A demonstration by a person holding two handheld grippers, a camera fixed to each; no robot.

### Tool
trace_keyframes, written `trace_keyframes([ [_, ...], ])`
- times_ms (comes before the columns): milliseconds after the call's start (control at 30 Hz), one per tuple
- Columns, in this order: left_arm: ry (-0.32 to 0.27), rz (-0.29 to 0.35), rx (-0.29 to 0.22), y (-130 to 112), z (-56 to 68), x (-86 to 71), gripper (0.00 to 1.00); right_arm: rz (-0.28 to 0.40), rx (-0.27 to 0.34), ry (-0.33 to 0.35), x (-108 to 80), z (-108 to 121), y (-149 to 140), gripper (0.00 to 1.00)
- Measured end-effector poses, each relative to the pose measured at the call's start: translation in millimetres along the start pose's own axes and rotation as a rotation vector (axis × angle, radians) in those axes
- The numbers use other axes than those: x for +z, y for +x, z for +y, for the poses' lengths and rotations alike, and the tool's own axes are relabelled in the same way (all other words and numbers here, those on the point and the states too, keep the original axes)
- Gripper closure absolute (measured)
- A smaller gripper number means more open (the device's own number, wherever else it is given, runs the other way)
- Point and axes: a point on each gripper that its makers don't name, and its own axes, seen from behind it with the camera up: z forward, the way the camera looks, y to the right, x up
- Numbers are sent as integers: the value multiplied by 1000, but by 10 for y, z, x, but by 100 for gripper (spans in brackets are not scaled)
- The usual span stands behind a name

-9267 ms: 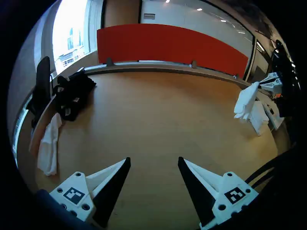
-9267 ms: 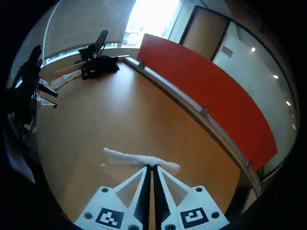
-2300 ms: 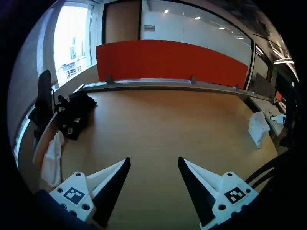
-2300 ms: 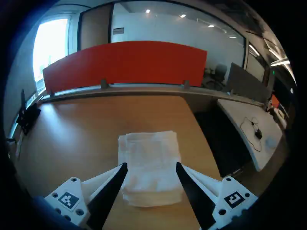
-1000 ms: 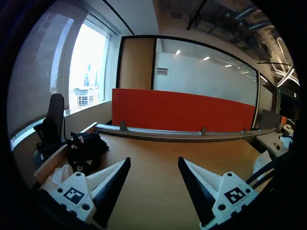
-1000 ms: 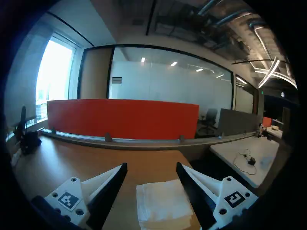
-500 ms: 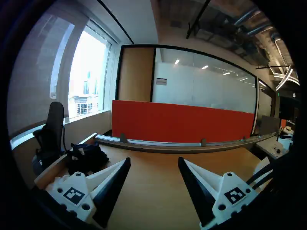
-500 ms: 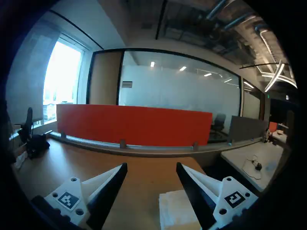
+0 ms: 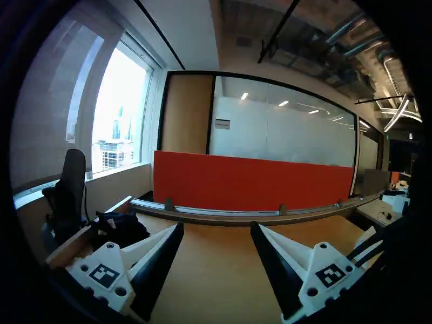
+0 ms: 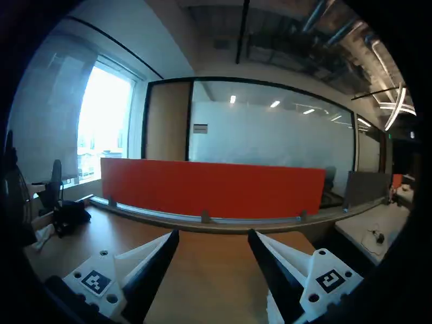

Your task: Fold towel

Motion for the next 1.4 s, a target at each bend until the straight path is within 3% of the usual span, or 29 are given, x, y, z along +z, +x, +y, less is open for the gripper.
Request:
trace_keyframes([
  [400,16,35,40,38,-49,-10,9,13,32,-8,79,-110,48,1],
  [600,26,57,34,7,-76,3,9,24,37,-5,75,-172,125,1],
  [867,34,78,62,-79,-84,3,9,0,38,-10,88,-224,116,1],
  [1067,40,93,88,-221,-140,-19,9,-10,42,-16,101,-227,126,1],
  [1400,49,98,155,-677,-235,-42,9,19,72,-35,176,-250,190,1],
])
